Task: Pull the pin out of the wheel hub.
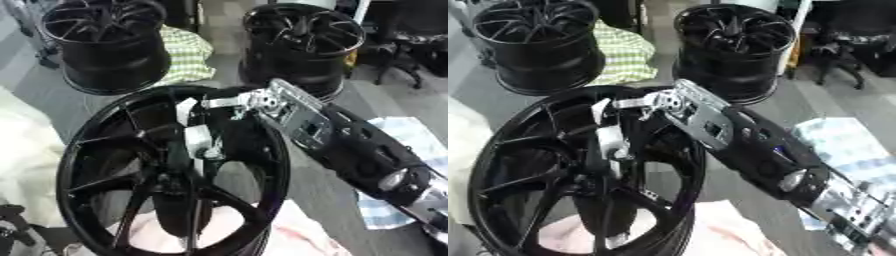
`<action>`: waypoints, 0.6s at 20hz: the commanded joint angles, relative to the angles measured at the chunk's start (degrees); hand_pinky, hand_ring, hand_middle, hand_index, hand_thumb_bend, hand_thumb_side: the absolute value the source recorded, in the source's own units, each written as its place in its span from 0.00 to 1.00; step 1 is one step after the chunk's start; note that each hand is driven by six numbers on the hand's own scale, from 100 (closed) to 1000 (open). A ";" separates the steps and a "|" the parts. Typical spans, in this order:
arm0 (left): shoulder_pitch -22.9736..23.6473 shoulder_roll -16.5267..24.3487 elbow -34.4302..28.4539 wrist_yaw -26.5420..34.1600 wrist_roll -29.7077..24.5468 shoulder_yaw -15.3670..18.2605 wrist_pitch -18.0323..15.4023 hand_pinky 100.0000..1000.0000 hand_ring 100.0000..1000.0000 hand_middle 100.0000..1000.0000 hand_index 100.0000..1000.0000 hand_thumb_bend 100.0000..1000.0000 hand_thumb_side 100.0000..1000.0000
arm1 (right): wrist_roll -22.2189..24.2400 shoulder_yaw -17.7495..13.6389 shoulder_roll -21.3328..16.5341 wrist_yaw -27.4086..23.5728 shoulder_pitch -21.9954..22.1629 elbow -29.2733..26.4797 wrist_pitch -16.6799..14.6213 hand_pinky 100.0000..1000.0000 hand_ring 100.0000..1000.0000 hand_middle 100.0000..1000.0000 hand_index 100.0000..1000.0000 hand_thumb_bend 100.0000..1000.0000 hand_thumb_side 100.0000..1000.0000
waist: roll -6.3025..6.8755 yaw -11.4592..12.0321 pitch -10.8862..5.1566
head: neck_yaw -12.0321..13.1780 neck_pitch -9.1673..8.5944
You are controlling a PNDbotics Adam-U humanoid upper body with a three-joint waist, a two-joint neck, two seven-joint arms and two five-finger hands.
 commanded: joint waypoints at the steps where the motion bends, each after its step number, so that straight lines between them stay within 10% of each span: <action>1: -0.53 0.45 -1.16 0.06 0.02 0.07 0.11 0.52 0.16 0.49 0.74 0.00 0.85 | -3.31 -1.38 -2.02 -0.66 -1.02 -2.74 0.63 0.61 0.52 0.35 0.47 0.00 0.14 | 0.15 -0.21 -0.57 | 0.26 -0.31; 7: 0.11 0.75 -0.88 -0.46 0.02 0.43 0.08 0.52 0.16 0.49 0.74 0.00 0.86 | -6.33 -6.60 -10.35 -8.60 -1.39 -12.73 4.03 0.61 0.53 0.36 0.48 0.09 0.17 | -0.19 -1.38 -1.14 | 1.10 0.03; 12: 0.80 1.37 -0.73 -1.05 0.02 1.54 0.00 0.52 0.16 0.49 0.74 0.00 0.86 | -16.18 -18.18 -22.70 -19.65 4.11 -23.53 6.46 0.62 0.54 0.38 0.50 0.17 0.23 | -0.97 -3.63 -1.54 | 3.33 0.52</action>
